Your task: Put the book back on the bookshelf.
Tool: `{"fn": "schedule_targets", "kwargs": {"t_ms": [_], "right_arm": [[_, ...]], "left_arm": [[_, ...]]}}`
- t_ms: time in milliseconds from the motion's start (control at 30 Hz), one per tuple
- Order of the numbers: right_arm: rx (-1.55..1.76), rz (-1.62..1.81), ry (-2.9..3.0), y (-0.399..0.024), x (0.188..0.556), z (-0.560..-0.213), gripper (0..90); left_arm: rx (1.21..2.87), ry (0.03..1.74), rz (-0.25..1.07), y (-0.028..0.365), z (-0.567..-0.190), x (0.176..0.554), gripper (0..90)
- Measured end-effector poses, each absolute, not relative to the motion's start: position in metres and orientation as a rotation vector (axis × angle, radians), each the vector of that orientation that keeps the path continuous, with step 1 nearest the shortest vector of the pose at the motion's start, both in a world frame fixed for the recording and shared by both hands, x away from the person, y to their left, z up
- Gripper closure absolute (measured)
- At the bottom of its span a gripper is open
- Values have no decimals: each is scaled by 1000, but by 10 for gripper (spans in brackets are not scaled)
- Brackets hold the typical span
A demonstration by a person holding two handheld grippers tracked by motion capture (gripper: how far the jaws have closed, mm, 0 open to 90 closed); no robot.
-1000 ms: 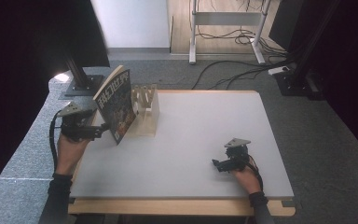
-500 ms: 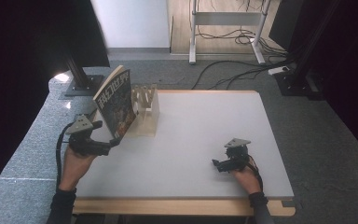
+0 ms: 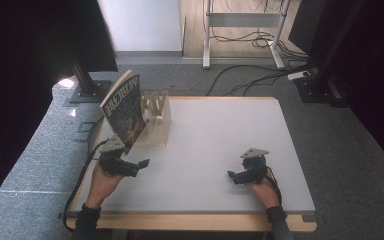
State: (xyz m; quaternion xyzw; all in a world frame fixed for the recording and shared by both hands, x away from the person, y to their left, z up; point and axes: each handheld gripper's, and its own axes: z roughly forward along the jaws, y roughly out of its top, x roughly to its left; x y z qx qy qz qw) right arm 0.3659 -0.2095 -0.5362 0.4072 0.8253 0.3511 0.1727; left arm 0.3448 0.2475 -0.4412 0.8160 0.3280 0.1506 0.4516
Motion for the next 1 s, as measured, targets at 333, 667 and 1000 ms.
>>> {"fn": "schedule_targets", "kwargs": {"t_ms": [333,667,1000], "right_arm": [[1154,995,2341,-209,366,-536,0],[1157,996,2341,-210,366,-537,0],[1156,996,2340,-209,365,-537,0]], "left_arm": [[2064,823,333,232,-476,351,0],[2117,839,306,220,-506,355,0],[2280,856,288,205,-528,357,0]]}}
